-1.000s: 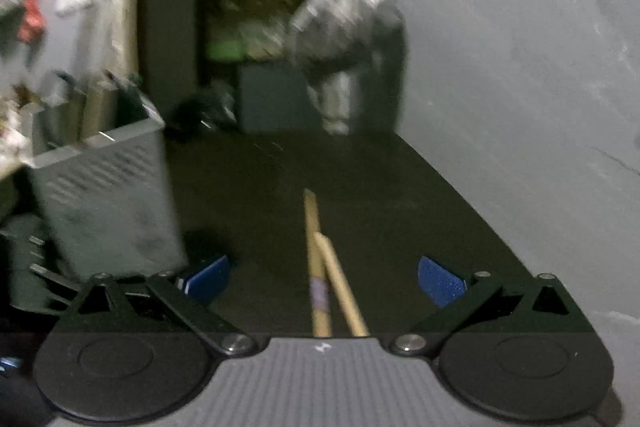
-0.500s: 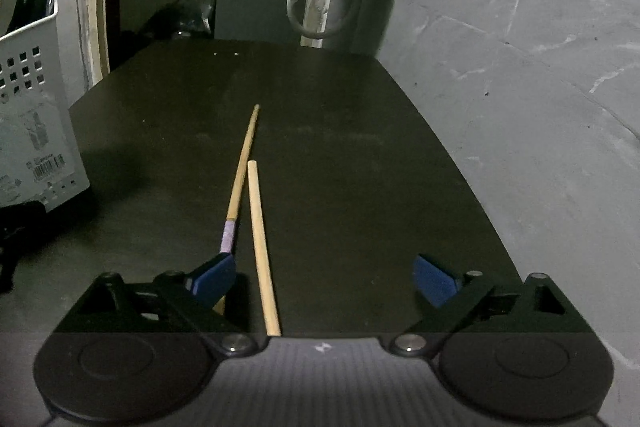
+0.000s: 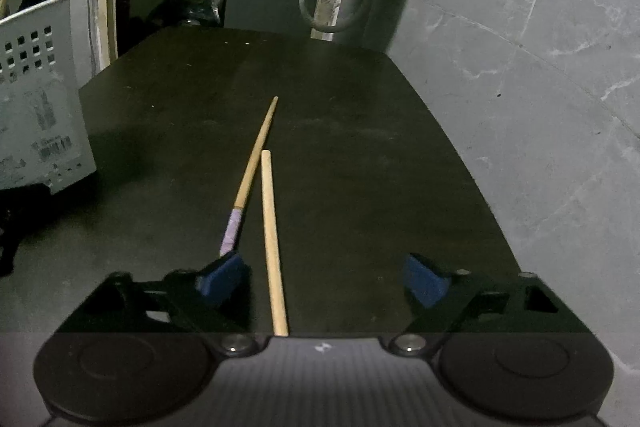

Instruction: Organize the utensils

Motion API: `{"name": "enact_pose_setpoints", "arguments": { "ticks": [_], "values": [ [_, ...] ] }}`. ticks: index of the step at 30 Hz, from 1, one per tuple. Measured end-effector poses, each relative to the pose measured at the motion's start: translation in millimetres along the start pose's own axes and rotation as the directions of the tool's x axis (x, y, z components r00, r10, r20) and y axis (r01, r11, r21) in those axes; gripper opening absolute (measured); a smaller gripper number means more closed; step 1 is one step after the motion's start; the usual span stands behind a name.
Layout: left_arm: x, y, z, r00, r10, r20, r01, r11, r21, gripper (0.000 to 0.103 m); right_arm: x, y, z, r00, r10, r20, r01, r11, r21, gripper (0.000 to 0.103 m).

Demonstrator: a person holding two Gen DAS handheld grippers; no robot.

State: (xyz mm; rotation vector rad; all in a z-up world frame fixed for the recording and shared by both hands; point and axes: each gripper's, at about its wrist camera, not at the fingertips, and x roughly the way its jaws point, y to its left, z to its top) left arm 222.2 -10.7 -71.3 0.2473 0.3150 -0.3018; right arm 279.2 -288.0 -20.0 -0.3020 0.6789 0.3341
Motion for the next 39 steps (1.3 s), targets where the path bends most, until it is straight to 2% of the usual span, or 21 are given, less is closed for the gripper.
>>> {"name": "enact_pose_setpoints", "arguments": {
  "ticks": [3,4,5,6,7,8,15,21,25,31,34,36,39],
  "values": [
    [-0.4,-0.4,-0.3,1.000,0.001,0.000,-0.001,1.000,0.000,0.081,0.4,-2.0,2.9,0.999,0.032,-0.011,-0.032,0.999,0.020,0.071],
    [-0.5,-0.4,-0.2,1.000,0.001,0.000,-0.001,1.000,0.000,0.081,0.7,-3.1,3.9,0.999,0.048,-0.015,-0.048,0.998,0.033,0.059],
    [-0.5,-0.5,-0.4,1.000,0.000,0.000,0.000,1.000,0.000,0.081,0.5,-4.4,4.6,0.998,0.065,-0.018,-0.064,0.997,0.045,0.041],
    [-0.5,-0.6,-0.6,1.000,0.000,0.000,0.000,1.000,0.000,0.081,0.7,-5.0,6.2,0.996,0.082,-0.022,-0.080,0.995,0.052,0.031],
    [-0.6,-0.3,-0.3,1.000,0.000,0.000,0.000,1.000,0.000,0.081,1.1,-5.0,7.2,0.995,0.092,-0.027,-0.091,0.994,0.053,0.014],
    [-0.5,-0.7,-0.6,1.000,0.000,0.000,0.000,1.000,-0.001,0.081,1.4,-4.1,8.0,0.995,0.095,-0.031,-0.093,0.994,0.052,0.010],
    [-0.6,-0.6,-0.9,1.000,0.001,0.000,-0.001,1.000,0.001,0.081,12.5,-7.5,19.6,0.996,0.077,-0.038,-0.072,0.991,0.111,0.008],
    [-0.5,-0.5,-0.8,1.000,0.001,0.000,-0.001,1.000,0.002,0.081,44.4,-16.4,42.4,0.994,0.106,-0.012,-0.103,0.984,0.147,0.007],
    [-0.4,-0.6,-1.3,1.000,0.001,-0.001,-0.001,1.000,0.002,0.081,64.5,-22.6,58.5,0.988,0.154,-0.002,-0.151,0.972,0.182,0.007],
    [-0.1,-0.2,-1.4,1.000,0.002,0.000,-0.002,1.000,0.001,0.081,66.8,-13.6,62.8,0.980,0.201,-0.012,-0.197,0.971,0.137,0.007],
    [-0.2,-0.3,-1.2,1.000,0.002,0.000,-0.002,1.000,0.002,0.081,64.8,-9.3,62.3,0.981,0.196,-0.013,-0.192,0.973,0.127,0.008],
    [-0.1,-0.3,-1.2,1.000,0.001,0.000,-0.001,1.000,0.002,0.081,65.1,-11.1,62.8,0.979,0.202,-0.012,-0.199,0.970,0.144,0.012],
    [0.0,-0.2,-1.1,1.000,0.001,0.000,-0.001,1.000,0.002,0.081,65.7,-11.9,63.6,0.978,0.208,-0.005,-0.204,0.963,0.177,0.033]
  ]
}}
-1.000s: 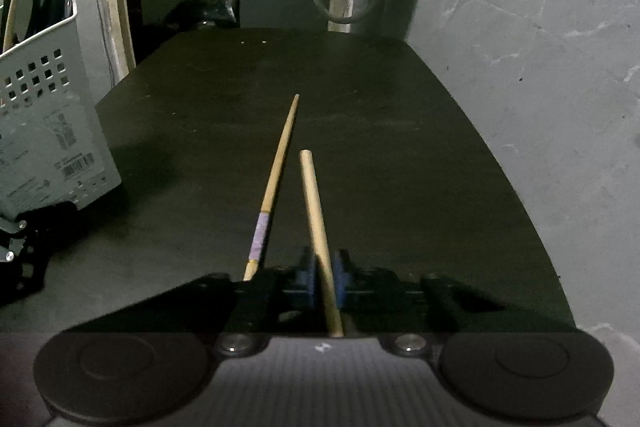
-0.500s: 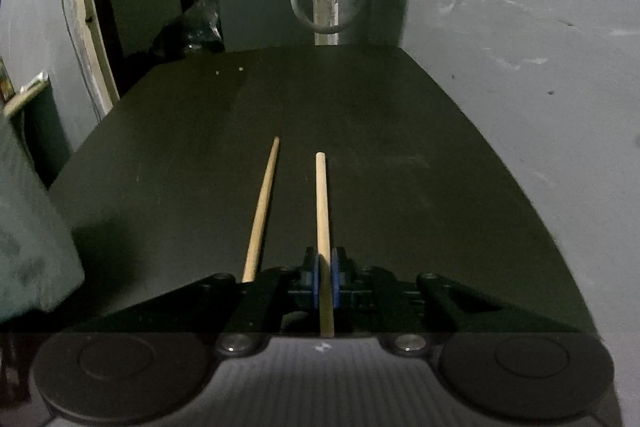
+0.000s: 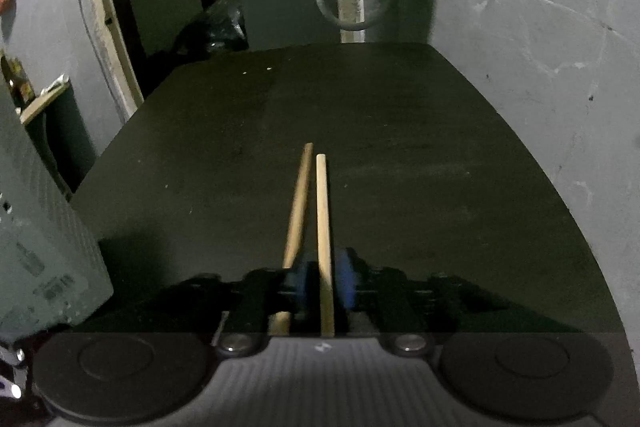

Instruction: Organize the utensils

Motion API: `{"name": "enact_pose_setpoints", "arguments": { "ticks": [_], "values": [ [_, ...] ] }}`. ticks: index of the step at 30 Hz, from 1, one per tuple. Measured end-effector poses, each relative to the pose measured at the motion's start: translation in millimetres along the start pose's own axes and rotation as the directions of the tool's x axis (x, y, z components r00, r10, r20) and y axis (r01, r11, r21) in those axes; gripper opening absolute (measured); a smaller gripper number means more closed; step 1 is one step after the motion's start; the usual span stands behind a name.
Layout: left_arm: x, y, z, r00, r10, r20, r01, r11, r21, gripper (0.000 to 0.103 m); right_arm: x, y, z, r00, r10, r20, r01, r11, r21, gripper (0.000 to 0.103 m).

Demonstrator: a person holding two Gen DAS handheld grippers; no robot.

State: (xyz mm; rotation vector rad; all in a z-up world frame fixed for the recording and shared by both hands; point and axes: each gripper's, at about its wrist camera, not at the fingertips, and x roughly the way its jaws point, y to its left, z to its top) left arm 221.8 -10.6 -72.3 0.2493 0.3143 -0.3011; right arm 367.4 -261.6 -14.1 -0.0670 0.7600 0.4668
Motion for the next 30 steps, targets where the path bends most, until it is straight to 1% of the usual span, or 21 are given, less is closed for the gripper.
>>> {"name": "enact_pose_setpoints", "arguments": {
  "ticks": [1,2,3,5,6,7,8,9,11,16,17,19,20,21,25,27,30],
  "values": [
    [0.0,0.1,0.0,1.000,0.000,0.000,0.000,1.000,0.000,0.081,0.9,-1.9,1.1,1.000,0.008,0.002,-0.008,1.000,0.015,0.041],
    [0.1,-0.4,0.1,1.000,0.000,0.000,0.000,1.000,0.000,0.081,1.4,-3.8,1.6,1.000,0.021,0.002,-0.021,0.999,0.035,0.047],
    [0.1,-0.1,0.0,1.000,0.000,0.000,0.000,1.000,0.000,0.081,1.7,-5.2,1.9,1.000,0.030,0.002,-0.030,0.998,0.058,0.049],
    [0.1,-0.3,0.1,1.000,0.000,0.000,0.000,1.000,0.000,0.081,1.4,-6.0,2.0,0.999,0.037,0.006,-0.037,0.996,0.083,0.059],
    [0.1,0.0,0.1,1.000,0.000,0.000,0.000,1.000,0.000,0.081,1.2,-5.8,2.1,0.999,0.038,0.009,-0.039,0.995,0.092,0.061],
    [0.1,0.0,0.0,1.000,0.000,0.000,0.000,1.000,0.000,0.081,1.2,-5.2,2.3,0.999,0.043,0.011,-0.044,0.994,0.098,0.064],
    [0.2,-0.3,0.2,1.000,0.000,0.000,0.000,1.000,0.000,0.081,0.9,-4.9,2.5,0.999,0.050,0.014,-0.051,0.993,0.104,0.071],
    [0.2,-0.3,0.2,1.000,0.000,0.000,0.000,1.000,0.000,0.081,0.8,-3.8,2.5,0.998,0.060,0.017,-0.062,0.992,0.108,0.074],
    [0.2,-0.3,0.3,1.000,0.000,0.000,0.000,1.000,0.000,0.081,1.4,-0.5,3.1,0.997,0.075,0.019,-0.076,0.992,0.105,0.084],
    [0.2,0.2,0.3,1.000,0.000,0.000,0.000,1.000,0.000,0.081,11.7,15.7,6.3,0.996,0.090,-0.006,-0.089,0.992,0.089,0.091],
    [0.2,-0.3,0.3,1.000,0.000,0.000,0.000,1.000,0.000,0.081,13.5,19.8,6.9,0.997,0.083,-0.008,-0.082,0.993,0.080,0.093],
    [0.2,-0.2,0.3,1.000,0.000,0.000,0.000,1.000,0.000,0.081,16.6,31.2,7.2,0.999,0.045,-0.016,-0.044,0.998,0.042,0.092],
    [0.2,-0.3,0.3,1.000,0.000,0.000,0.000,1.000,0.000,0.081,17.4,36.8,6.7,0.999,0.027,-0.017,-0.027,0.999,0.024,0.087],
    [0.1,0.0,0.2,1.000,0.000,0.000,0.000,1.000,0.000,0.081,18.0,41.8,6.3,1.000,0.015,-0.017,-0.015,1.000,0.006,0.085],
    [0.2,-0.2,0.3,1.000,0.000,0.000,0.000,1.000,0.000,0.081,20.7,50.2,7.3,1.000,0.013,-0.018,-0.013,1.000,-0.005,0.083],
    [0.2,-0.1,0.3,1.000,-0.001,0.000,0.001,1.000,0.000,0.081,22.1,53.1,6.4,1.000,-0.005,-0.011,0.005,1.000,-0.023,0.076],
    [0.2,0.1,0.3,1.000,-0.001,0.000,0.001,1.000,0.000,0.081,20.9,55.7,5.3,0.999,-0.042,-0.011,0.041,0.998,-0.053,0.060]
  ]
}}
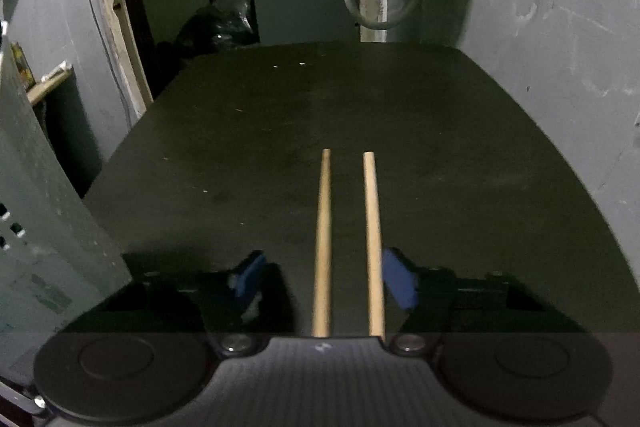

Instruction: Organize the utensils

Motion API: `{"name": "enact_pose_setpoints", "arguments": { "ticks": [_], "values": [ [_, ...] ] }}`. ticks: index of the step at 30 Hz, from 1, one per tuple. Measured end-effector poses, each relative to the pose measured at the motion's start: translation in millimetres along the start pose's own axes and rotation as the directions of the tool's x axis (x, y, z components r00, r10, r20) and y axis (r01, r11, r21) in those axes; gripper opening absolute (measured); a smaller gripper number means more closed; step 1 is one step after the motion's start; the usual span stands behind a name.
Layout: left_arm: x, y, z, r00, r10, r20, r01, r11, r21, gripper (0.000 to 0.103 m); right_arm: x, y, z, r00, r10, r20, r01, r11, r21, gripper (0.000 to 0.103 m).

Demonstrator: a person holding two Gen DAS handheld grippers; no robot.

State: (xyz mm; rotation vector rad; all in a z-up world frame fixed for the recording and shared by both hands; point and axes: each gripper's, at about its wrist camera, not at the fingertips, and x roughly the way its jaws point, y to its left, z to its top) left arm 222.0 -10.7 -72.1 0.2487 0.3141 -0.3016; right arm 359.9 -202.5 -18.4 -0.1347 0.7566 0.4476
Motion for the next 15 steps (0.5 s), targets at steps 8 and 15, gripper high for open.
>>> {"name": "enact_pose_setpoints", "arguments": {
  "ticks": [8,15],
  "values": [
    [0.0,-0.3,-0.3,1.000,0.000,0.000,0.000,1.000,-0.001,0.081,-13.3,2.9,-4.9,0.999,-0.012,-0.045,0.010,0.999,-0.040,0.015],
    [0.0,-0.1,-0.9,1.000,-0.002,0.001,0.002,1.000,-0.003,0.081,-54.9,15.9,-40.4,0.994,0.025,-0.107,-0.035,0.995,-0.089,0.015]
  ]
}}
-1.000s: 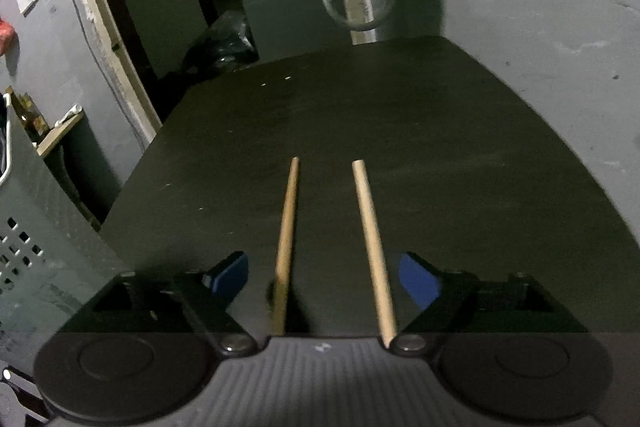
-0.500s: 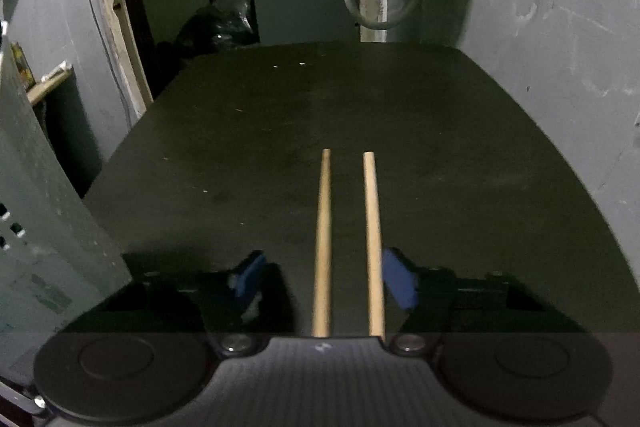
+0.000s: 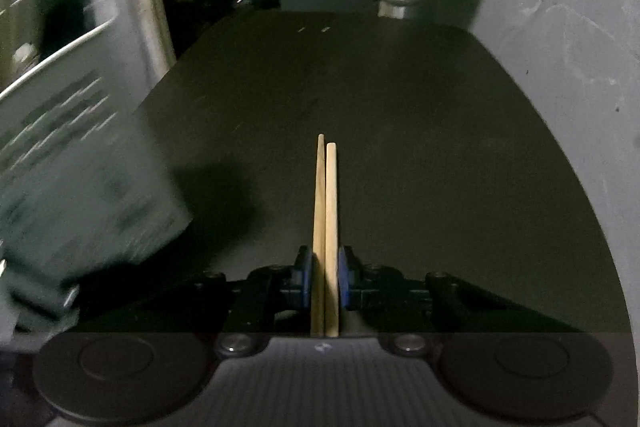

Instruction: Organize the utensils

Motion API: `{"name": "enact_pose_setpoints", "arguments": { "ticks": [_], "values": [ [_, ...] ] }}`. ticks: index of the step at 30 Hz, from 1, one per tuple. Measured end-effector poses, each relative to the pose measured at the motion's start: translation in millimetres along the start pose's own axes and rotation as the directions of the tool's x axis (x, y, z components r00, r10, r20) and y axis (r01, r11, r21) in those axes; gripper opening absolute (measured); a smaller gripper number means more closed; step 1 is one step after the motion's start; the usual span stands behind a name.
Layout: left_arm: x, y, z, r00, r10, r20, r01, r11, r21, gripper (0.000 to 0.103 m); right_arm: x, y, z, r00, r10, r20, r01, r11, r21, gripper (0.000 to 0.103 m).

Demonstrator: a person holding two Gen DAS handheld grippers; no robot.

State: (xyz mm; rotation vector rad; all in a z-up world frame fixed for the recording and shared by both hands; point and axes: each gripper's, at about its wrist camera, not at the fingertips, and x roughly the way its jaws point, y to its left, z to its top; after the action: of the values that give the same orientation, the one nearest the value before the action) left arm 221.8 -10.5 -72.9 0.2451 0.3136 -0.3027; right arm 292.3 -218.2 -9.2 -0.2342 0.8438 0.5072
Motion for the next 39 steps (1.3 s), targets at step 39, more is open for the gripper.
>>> {"name": "enact_pose_setpoints", "arguments": {
  "ticks": [39],
  "values": [
    [1.1,0.4,-2.2,1.000,-0.005,0.003,0.005,1.000,0.001,0.081,-9.7,24.8,15.4,0.978,0.021,-0.207,-0.040,0.995,-0.088,0.013]
  ]
}}
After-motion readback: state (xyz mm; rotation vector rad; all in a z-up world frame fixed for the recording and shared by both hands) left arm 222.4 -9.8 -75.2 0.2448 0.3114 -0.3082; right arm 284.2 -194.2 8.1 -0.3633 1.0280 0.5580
